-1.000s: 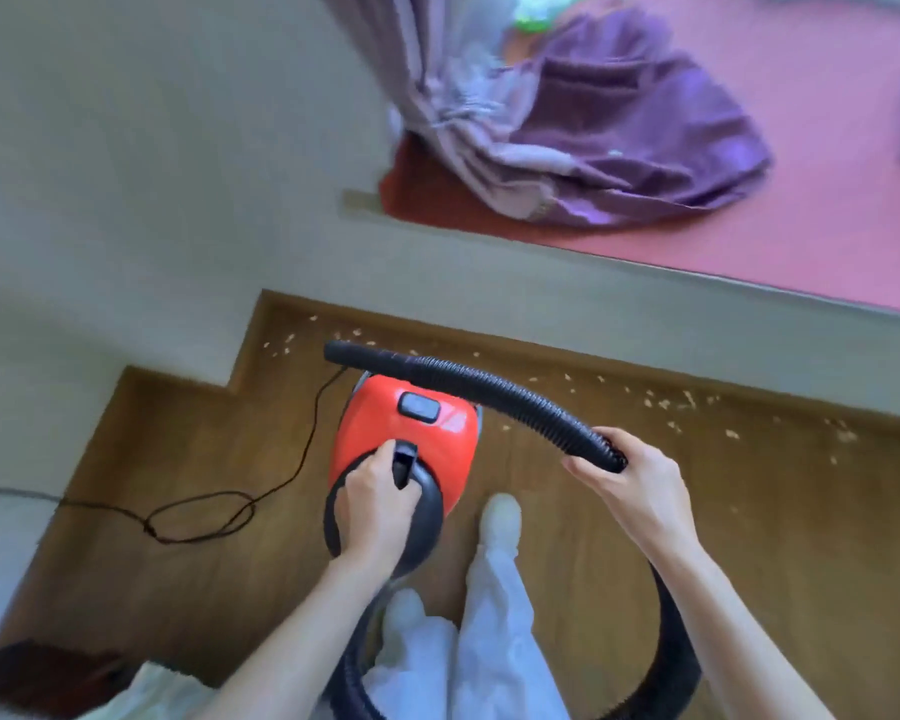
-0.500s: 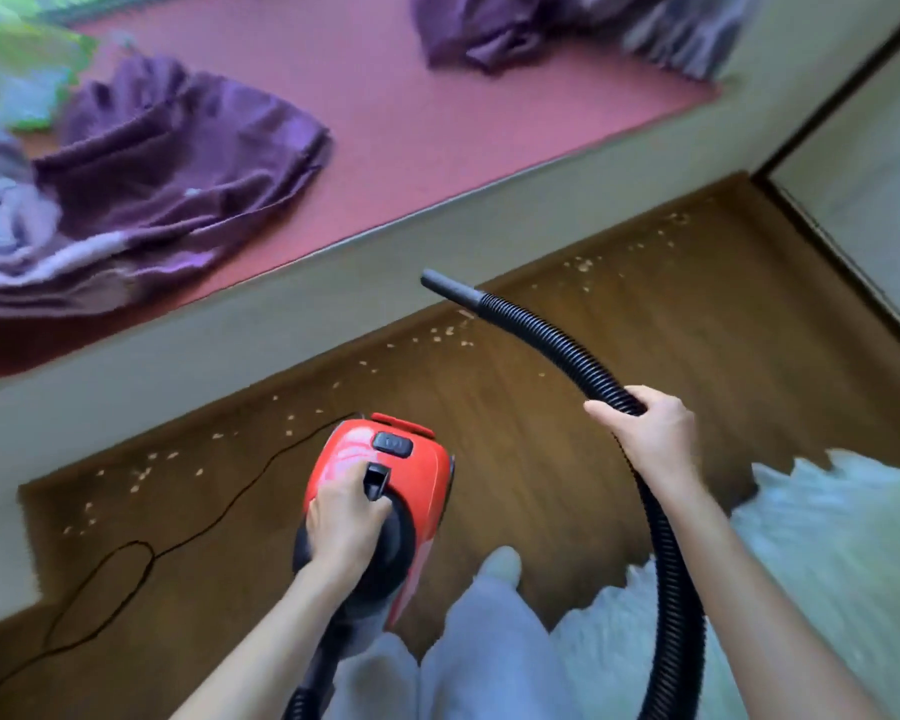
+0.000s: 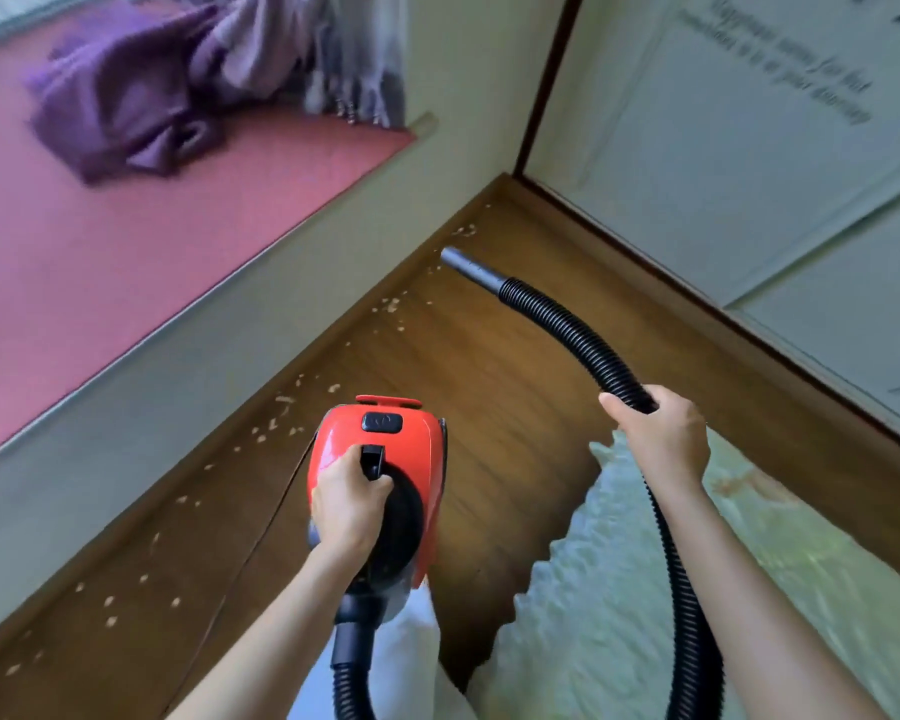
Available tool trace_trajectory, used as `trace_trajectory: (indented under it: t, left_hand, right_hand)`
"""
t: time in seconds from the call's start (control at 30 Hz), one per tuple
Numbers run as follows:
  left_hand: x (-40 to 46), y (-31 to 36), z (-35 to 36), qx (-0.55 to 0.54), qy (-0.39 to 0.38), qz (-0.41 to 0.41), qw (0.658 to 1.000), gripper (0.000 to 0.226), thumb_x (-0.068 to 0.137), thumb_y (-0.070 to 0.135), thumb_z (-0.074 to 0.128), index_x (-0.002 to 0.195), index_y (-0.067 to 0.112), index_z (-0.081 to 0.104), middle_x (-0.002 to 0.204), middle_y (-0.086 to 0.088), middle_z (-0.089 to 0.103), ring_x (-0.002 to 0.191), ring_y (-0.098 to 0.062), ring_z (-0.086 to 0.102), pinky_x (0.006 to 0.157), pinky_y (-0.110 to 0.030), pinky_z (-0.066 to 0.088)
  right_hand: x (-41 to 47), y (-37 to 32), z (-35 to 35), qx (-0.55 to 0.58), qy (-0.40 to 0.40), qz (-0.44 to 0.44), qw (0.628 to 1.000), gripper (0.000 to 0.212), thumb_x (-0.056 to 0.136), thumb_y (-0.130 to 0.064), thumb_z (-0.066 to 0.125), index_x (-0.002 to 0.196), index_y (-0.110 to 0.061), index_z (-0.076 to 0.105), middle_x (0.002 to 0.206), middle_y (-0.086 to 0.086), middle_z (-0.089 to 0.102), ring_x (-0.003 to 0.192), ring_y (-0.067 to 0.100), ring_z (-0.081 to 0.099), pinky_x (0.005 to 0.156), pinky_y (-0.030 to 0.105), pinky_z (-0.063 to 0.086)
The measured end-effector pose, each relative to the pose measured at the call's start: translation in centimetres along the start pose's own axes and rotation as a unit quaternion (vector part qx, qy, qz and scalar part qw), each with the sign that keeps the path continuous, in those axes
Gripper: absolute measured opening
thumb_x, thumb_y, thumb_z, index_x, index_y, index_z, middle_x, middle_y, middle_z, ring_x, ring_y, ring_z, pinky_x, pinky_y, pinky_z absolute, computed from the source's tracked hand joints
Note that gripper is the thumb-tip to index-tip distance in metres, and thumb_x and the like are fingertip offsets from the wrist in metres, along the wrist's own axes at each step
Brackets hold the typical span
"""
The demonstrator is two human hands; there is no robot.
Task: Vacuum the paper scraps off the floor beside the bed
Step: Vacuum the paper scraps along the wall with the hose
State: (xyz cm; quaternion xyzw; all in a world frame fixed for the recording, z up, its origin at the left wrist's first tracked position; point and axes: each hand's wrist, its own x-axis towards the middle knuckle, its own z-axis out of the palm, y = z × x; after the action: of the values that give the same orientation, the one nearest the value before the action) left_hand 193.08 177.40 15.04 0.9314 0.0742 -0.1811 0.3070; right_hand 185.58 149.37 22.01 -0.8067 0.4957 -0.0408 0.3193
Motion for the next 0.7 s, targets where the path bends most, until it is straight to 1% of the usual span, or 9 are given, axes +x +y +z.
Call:
trace_trajectory:
  t: [0.07, 0.13, 0.17, 0.27, 0.4, 0.43, 0.57, 0.63, 0.7]
  left_hand:
    - [1.8, 3.0, 2.0, 0.006, -0.011, 0.002, 1.0, 0.014, 0.075, 0.013, 0.065, 0.087, 0.012, 0.06, 0.073, -0.002, 0.058, 0.073, -0.031, 0.054, 0.062, -0.029, 0.034]
    - [3.5, 5.6, 4.0, 0.004, -0.023, -0.012, 1.0, 0.01, 0.074, 0.012, 0.064, 0.081, 0.01, 0.057, 0.066, 0.001, 0.053, 0.067, -0.028, 0.05, 0.06, -0.03, 0.034]
    - [4.4, 6.7, 5.1, 0.0, -0.027, -0.021, 0.999, 0.01, 0.074, 0.012, 0.064, 0.078, 0.009, 0.057, 0.065, 0.001, 0.053, 0.066, -0.028, 0.051, 0.059, -0.031, 0.035]
    - [6.0, 8.7, 7.6, -0.012, -0.022, -0.082, 0.996, 0.011, 0.075, 0.012, 0.065, 0.078, 0.006, 0.057, 0.069, -0.007, 0.06, 0.071, -0.032, 0.058, 0.059, -0.032, 0.038]
    - [7.6, 10.4, 9.8, -0.006, 0.014, -0.155, 0.988, 0.01, 0.079, 0.01, 0.064, 0.079, 0.003, 0.058, 0.068, -0.011, 0.058, 0.066, -0.03, 0.053, 0.062, -0.033, 0.038]
    - [8.2, 10.8, 10.5, -0.002, 0.02, -0.171, 0.985, 0.01, 0.079, 0.01, 0.064, 0.079, 0.002, 0.058, 0.067, -0.011, 0.057, 0.066, -0.031, 0.054, 0.062, -0.033, 0.039]
    - [10.2, 13.4, 14.1, -0.028, 0.059, -0.228, 0.971, 0.012, 0.079, 0.01, 0.065, 0.077, 0.0, 0.057, 0.066, -0.012, 0.056, 0.066, -0.033, 0.055, 0.061, -0.034, 0.038]
    - [11.0, 15.1, 15.8, -0.053, 0.088, -0.273, 0.957, 0.015, 0.079, 0.011, 0.065, 0.076, 0.001, 0.055, 0.07, -0.015, 0.057, 0.073, -0.037, 0.058, 0.065, -0.035, 0.039]
    - [12.1, 16.6, 17.6, -0.076, 0.108, -0.318, 0.939, 0.017, 0.08, 0.013, 0.065, 0.083, 0.0, 0.056, 0.082, -0.022, 0.061, 0.085, -0.041, 0.06, 0.073, -0.039, 0.042]
  right_hand:
    - [3.6, 0.2, -1.3, 0.0, 0.014, 0.01, 1.0, 0.022, 0.081, -0.04, 0.068, 0.077, -0.019, 0.063, 0.068, -0.002, 0.065, 0.059, 0.016, 0.06, 0.047, 0.025, 0.033]
    - [7.1, 0.6, -2.4, -0.012, 0.026, 0.019, 0.999, 0.024, 0.082, -0.041, 0.068, 0.074, -0.019, 0.062, 0.064, -0.004, 0.061, 0.058, 0.015, 0.057, 0.046, 0.024, 0.03]
    - [9.0, 0.7, -2.9, -0.018, 0.029, 0.02, 0.999, 0.025, 0.082, -0.041, 0.068, 0.074, -0.019, 0.061, 0.062, -0.005, 0.059, 0.056, 0.014, 0.055, 0.046, 0.024, 0.029]
    - [14.1, 0.8, -4.3, -0.056, 0.01, 0.015, 0.998, 0.027, 0.083, -0.042, 0.068, 0.075, -0.017, 0.061, 0.061, -0.006, 0.058, 0.054, 0.01, 0.053, 0.045, 0.023, 0.028]
    - [21.3, 0.4, -5.1, -0.092, -0.005, -0.003, 0.996, 0.028, 0.081, -0.046, 0.068, 0.077, -0.018, 0.063, 0.064, -0.005, 0.061, 0.058, 0.013, 0.057, 0.047, 0.023, 0.038]
    - [23.1, 0.2, -4.8, -0.095, -0.013, -0.016, 0.995, 0.028, 0.08, -0.046, 0.068, 0.078, -0.019, 0.063, 0.065, -0.006, 0.062, 0.058, 0.013, 0.058, 0.047, 0.023, 0.039]
    - [30.6, -1.5, -2.4, -0.104, -0.068, -0.061, 0.99, 0.026, 0.082, -0.046, 0.067, 0.084, -0.02, 0.064, 0.07, -0.006, 0.064, 0.059, 0.012, 0.058, 0.046, 0.022, 0.035]
    - [34.0, -2.8, -0.5, -0.114, -0.099, -0.087, 0.985, 0.026, 0.083, -0.047, 0.067, 0.087, -0.021, 0.064, 0.073, -0.005, 0.064, 0.061, 0.013, 0.059, 0.047, 0.022, 0.034]
    - [37.4, -4.1, 1.8, -0.121, -0.127, -0.115, 0.978, 0.026, 0.083, -0.047, 0.067, 0.088, -0.022, 0.064, 0.075, -0.005, 0.064, 0.062, 0.012, 0.058, 0.047, 0.022, 0.033]
